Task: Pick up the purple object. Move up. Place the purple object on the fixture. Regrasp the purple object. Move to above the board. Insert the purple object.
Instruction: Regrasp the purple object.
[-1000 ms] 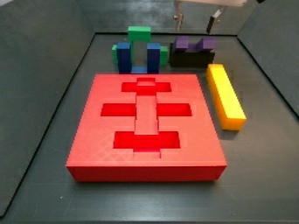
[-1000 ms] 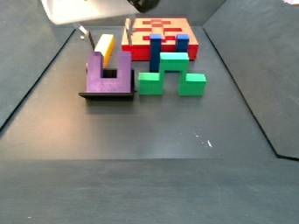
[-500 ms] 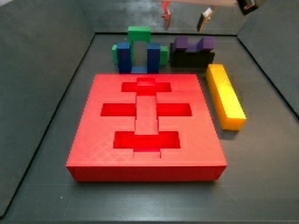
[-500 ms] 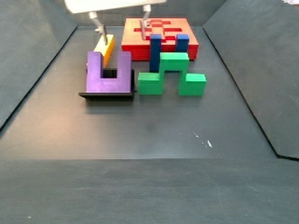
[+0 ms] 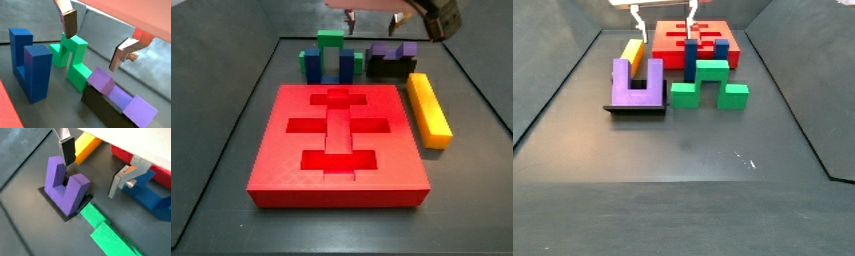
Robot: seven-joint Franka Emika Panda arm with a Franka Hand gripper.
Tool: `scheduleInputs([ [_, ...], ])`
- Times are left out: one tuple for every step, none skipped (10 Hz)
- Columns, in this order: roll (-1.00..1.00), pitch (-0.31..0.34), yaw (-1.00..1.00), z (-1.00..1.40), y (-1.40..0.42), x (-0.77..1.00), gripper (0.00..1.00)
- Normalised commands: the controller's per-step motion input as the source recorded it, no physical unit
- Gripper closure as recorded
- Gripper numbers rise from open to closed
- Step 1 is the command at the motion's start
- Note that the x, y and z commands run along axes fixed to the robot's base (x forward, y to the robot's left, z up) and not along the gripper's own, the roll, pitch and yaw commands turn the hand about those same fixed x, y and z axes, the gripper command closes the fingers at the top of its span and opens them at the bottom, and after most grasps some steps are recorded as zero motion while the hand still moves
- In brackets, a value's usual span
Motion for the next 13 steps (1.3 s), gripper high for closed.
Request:
scheduleInputs([
  [0.67,0.0,-0.25,0.09,-0.27,0.0,0.0],
  [0.02,0.037,-0.02,0.0,-0.05,0.05,0.0],
  [0.88,0.063,-0.52,-0.16,0.0,0.23,0.0],
  [1.0,0.0,-0.45,0.0,0.0,0.0,0.0],
  [1.0,0.003,-0.43,0.0,0.0,0.0,0.0],
  [0.07,0.0,0.0,0.01,0.0,0.0,0.0],
  [0.05,0.0,-0.01,-0.1,0.0,0.09,0.0],
  [0.03,0.06,0.0,-0.53,0.22,0.43,0.0],
  [0.0,0.049,0.0,-0.55,0.26,0.54,0.0],
  [0.0,0.08,0.0,-0.31,0.1,0.63,0.0],
  [0.0,0.043,-0.09,-0.17,0.04,0.49,0.0],
  [0.0,0.0,-0.09,-0.1,0.04,0.26,0.0],
  [0.0,0.0,0.0,-0.11,0.11,0.17,0.0],
])
